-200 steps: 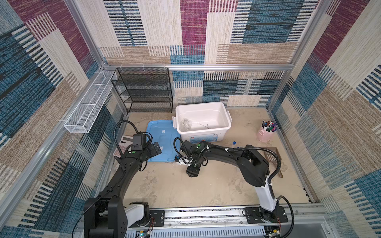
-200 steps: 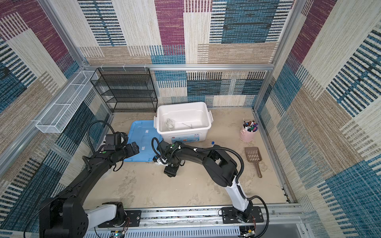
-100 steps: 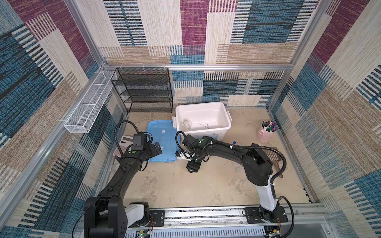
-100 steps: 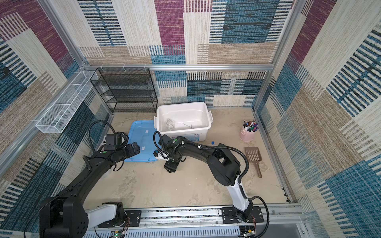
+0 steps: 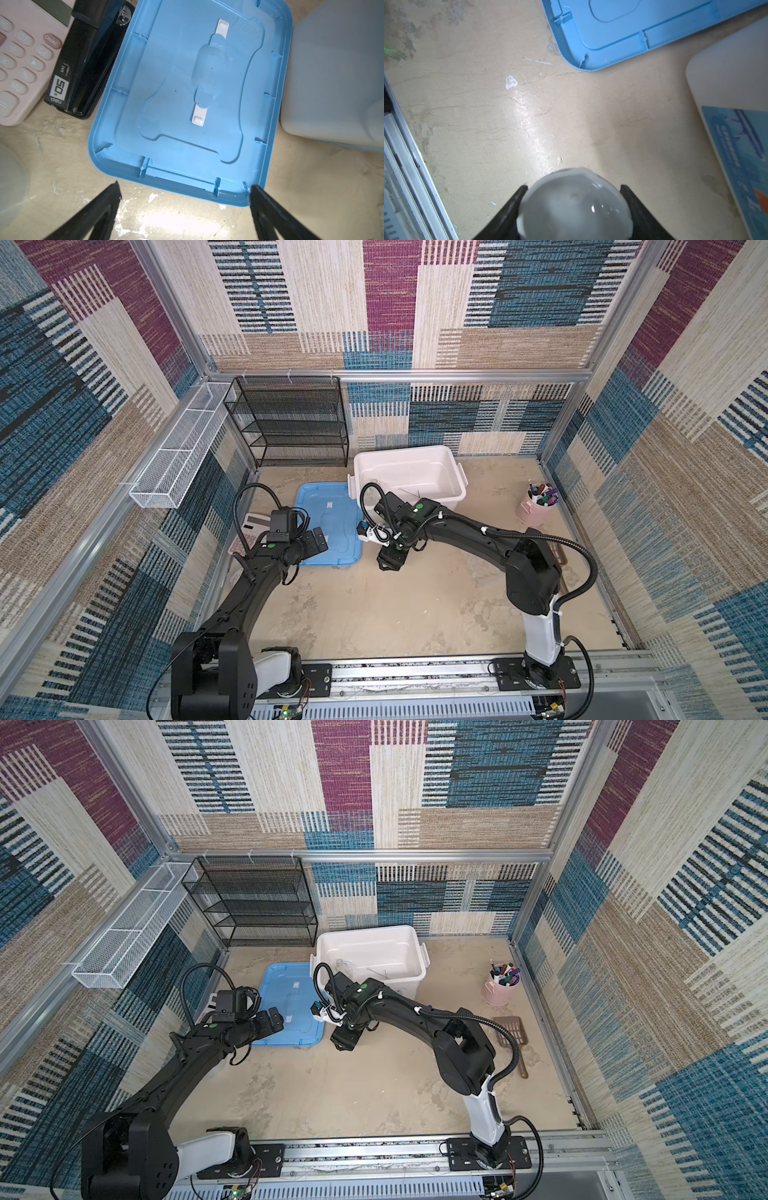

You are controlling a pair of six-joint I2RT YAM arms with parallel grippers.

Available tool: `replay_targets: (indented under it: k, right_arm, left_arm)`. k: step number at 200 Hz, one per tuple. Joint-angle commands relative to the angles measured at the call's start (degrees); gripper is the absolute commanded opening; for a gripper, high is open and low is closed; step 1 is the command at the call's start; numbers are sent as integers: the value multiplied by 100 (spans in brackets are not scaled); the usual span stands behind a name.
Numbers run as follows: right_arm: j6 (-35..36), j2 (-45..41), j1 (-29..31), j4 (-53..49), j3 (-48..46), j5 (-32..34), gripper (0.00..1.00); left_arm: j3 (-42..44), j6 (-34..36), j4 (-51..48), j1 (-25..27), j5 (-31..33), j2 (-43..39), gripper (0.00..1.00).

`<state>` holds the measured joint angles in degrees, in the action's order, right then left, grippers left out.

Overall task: Organize the chemistry lab equipment
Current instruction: 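Raise the white dish over the white bin with the right gripper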

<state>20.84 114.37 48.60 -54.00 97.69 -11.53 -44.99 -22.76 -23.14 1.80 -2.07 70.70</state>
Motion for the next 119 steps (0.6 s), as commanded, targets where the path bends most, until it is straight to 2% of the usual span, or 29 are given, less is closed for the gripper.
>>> replay_targets:
  k: [1,119]
  right_arm:
    - [-35,-121,-50,-56,178,-45,55]
    - [17,-322,-689,-177,1254,-135,56]
  left_arm:
    - [-25,-70,143,15,-81,37,99]
    - [-52,-33,143,149,21,216,99]
